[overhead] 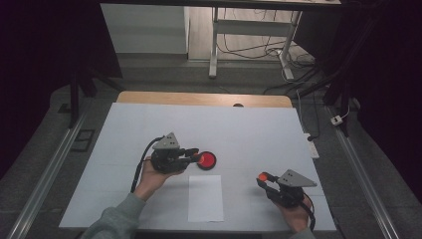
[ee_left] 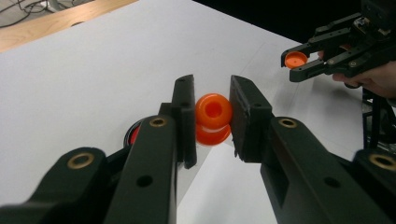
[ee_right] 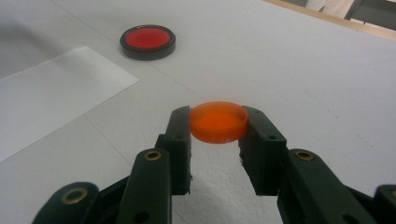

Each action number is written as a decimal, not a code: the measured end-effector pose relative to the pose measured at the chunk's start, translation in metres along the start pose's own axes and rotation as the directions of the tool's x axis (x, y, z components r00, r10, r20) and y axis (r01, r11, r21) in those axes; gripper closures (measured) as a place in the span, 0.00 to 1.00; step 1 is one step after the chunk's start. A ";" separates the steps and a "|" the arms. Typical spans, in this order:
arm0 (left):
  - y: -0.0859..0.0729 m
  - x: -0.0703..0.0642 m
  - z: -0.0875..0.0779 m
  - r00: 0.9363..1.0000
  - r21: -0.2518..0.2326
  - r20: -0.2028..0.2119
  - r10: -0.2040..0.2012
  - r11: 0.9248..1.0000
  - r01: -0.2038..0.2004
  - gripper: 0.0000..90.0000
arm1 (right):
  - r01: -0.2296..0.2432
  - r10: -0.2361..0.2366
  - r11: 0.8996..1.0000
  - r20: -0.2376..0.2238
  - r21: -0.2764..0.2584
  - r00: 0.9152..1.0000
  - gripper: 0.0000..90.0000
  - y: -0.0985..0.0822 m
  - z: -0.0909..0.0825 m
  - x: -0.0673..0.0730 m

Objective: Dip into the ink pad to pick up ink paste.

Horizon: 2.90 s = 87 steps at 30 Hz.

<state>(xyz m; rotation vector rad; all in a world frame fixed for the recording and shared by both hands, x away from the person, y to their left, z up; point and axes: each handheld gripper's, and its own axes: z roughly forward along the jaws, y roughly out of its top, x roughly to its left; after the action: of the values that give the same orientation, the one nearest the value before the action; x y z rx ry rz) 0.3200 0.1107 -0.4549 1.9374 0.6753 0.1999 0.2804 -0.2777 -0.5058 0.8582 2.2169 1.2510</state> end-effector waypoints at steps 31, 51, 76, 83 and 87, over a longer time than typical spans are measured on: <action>-0.006 0.028 0.056 0.998 0.120 -0.056 0.018 0.993 -0.011 0.80 | 0.000 0.000 1.000 0.002 0.007 1.000 0.72 -0.002 -0.001 -0.001; -0.013 0.035 0.076 0.998 0.161 -0.064 0.014 0.987 -0.003 0.80 | 0.005 -0.005 1.000 0.003 0.005 1.000 0.72 -0.003 -0.001 0.000; -0.018 0.036 0.082 0.997 0.212 -0.078 0.030 0.977 -0.013 0.80 | 0.009 -0.009 1.000 0.001 0.007 1.000 0.72 -0.002 0.000 0.000; -0.020 0.033 0.086 0.993 0.222 -0.092 0.067 0.974 -0.046 0.80 | 0.008 -0.008 1.000 0.000 0.001 1.000 0.72 -0.002 0.000 0.001; -0.020 0.030 0.088 0.991 0.229 -0.106 0.088 0.971 -0.061 0.81 | 0.007 -0.007 1.000 -0.001 0.000 1.000 0.72 -0.002 0.000 0.001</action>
<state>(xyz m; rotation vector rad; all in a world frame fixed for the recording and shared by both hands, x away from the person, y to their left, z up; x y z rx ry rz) 0.3744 0.0642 -0.5169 2.1846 0.7270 0.2944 0.2787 -0.2776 -0.5076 0.8498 2.2195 1.2485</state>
